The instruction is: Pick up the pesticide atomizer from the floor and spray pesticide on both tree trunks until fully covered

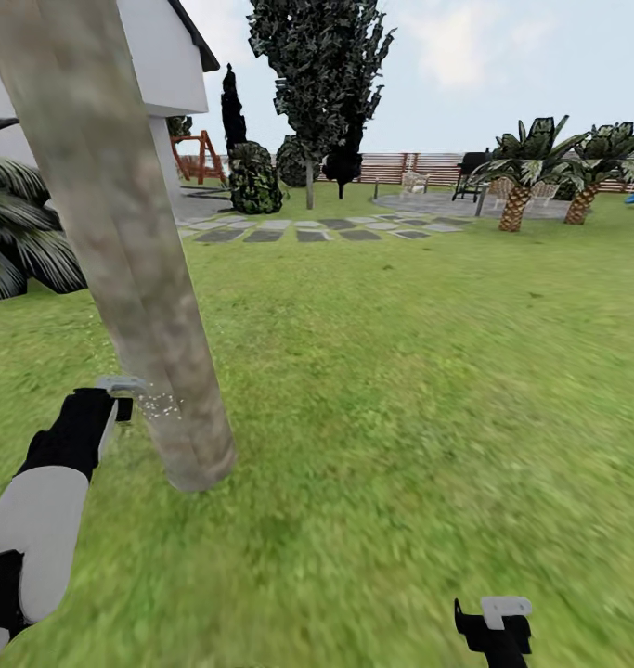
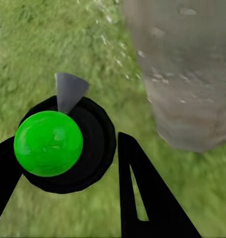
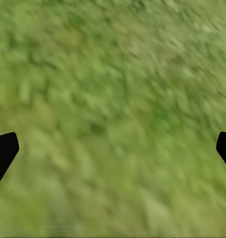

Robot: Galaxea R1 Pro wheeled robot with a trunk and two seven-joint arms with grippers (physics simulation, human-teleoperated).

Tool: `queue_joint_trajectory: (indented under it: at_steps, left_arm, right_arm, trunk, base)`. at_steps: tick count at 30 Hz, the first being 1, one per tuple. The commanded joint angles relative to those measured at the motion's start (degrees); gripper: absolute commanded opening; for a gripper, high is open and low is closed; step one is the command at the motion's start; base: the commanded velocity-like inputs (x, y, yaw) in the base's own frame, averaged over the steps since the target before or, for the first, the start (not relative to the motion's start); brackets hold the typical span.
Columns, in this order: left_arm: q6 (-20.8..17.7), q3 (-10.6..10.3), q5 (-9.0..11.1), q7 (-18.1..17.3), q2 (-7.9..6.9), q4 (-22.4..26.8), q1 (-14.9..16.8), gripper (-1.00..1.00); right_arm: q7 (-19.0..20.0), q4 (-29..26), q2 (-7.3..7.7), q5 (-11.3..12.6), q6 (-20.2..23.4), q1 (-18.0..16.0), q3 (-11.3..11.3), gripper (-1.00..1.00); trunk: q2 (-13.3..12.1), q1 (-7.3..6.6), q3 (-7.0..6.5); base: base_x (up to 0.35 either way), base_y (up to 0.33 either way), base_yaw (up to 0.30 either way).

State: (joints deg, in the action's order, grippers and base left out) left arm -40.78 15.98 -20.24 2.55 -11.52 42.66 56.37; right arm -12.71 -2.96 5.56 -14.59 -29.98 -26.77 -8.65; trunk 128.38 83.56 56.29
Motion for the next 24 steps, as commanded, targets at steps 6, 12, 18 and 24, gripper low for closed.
queue_joint_trajectory:
  at_steps: [6, 12, 18, 24]
  left_arm:
    - [-1.63, -0.20, 0.25, 0.09, -0.99, -0.38, 4.48, -1.00]
    - [-5.10, -0.83, 0.20, 0.09, 0.31, 0.38, 4.60, -1.00]
    - [-5.18, -1.30, 0.28, 0.02, 0.73, 0.40, 4.85, -1.00]
    - [-5.19, -1.39, 0.08, -4.50, 0.29, 0.42, 4.66, -1.00]
  right_arm:
    - [-0.21, 0.06, -0.02, -0.61, -0.16, -0.04, -0.40, 1.00]
    - [-0.21, 0.06, 0.11, -0.61, -0.16, -0.04, -0.45, 1.00]
    - [-0.21, 0.08, 0.15, -0.61, -0.16, -0.04, -0.42, 1.00]
    - [-0.21, 0.12, 0.15, -0.61, -0.17, -0.04, -0.40, 1.00]
  trunk:
    - [0.02, -0.01, 0.05]
    - [0.02, -0.01, 0.05]
    - [0.02, -0.01, 0.05]
    - [0.02, -0.01, 0.05]
  base:
    - [0.000, 0.000, 0.259]
    - [0.000, 0.000, 0.026]
    - [0.134, -0.161, 0.000]
    - [0.203, -0.218, 0.000]
